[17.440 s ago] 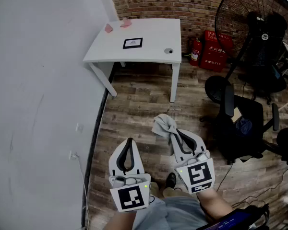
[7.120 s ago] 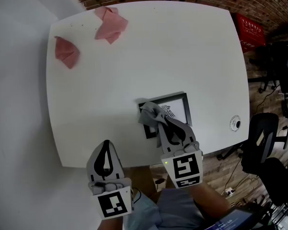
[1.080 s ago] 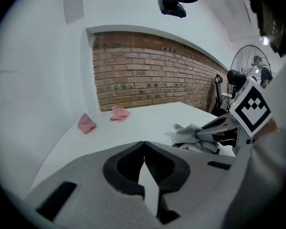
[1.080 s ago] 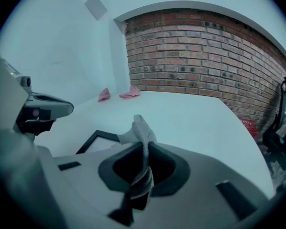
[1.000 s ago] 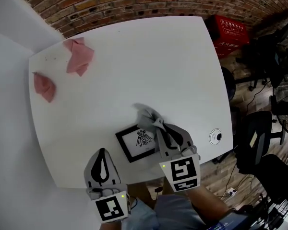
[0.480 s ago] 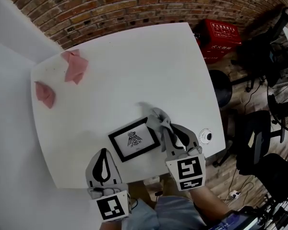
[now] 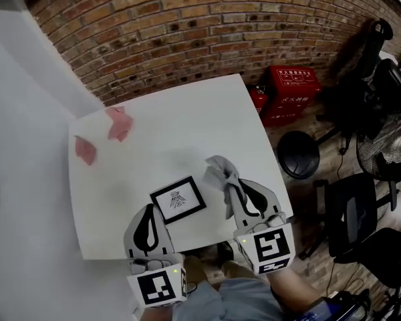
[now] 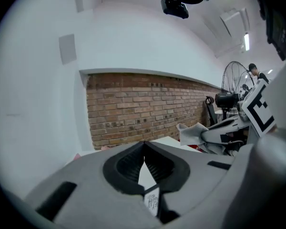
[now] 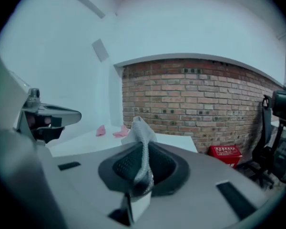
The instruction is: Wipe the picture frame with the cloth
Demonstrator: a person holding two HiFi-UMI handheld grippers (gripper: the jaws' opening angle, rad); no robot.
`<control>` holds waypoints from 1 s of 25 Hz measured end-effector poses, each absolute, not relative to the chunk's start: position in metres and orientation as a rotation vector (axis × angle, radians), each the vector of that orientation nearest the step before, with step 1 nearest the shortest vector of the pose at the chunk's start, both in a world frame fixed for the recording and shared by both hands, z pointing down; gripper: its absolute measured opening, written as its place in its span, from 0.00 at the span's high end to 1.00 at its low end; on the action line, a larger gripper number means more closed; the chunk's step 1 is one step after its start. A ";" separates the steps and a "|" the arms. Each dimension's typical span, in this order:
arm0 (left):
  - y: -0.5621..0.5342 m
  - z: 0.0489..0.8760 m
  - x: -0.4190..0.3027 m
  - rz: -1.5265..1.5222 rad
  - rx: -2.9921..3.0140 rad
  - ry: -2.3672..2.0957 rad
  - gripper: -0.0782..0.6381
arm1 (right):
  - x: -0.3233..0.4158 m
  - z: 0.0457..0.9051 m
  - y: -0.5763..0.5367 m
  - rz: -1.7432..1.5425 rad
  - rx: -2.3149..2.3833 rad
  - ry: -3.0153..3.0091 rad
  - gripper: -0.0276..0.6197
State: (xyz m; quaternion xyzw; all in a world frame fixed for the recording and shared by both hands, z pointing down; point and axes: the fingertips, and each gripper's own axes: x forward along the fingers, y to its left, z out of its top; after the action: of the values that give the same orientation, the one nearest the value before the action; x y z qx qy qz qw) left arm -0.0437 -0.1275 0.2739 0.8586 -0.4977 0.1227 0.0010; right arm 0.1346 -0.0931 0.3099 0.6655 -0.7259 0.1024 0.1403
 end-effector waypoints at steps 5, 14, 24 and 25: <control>-0.102 0.211 -0.032 0.212 2.777 -1.653 0.88 | 0.131 0.249 -0.064 0.136 1.954 -2.206 0.90; -0.054 0.156 -0.026 0.100 2.825 -1.714 0.88 | 0.125 0.201 -0.022 0.001 1.952 -2.287 0.90; -0.034 0.152 -0.025 0.100 2.814 -1.735 0.88 | 0.125 0.192 -0.006 -0.062 1.944 -2.318 0.91; -0.034 0.152 -0.026 0.105 2.818 -1.741 0.88 | 0.126 0.192 -0.006 -0.070 1.944 -2.316 0.91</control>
State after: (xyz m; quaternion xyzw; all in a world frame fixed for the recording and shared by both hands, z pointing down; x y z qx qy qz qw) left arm -0.0256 -0.0344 0.1524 0.8471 -0.5234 0.0315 -0.0860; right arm 0.1258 -0.0058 0.1917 0.6416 -0.7644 -0.0230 0.0585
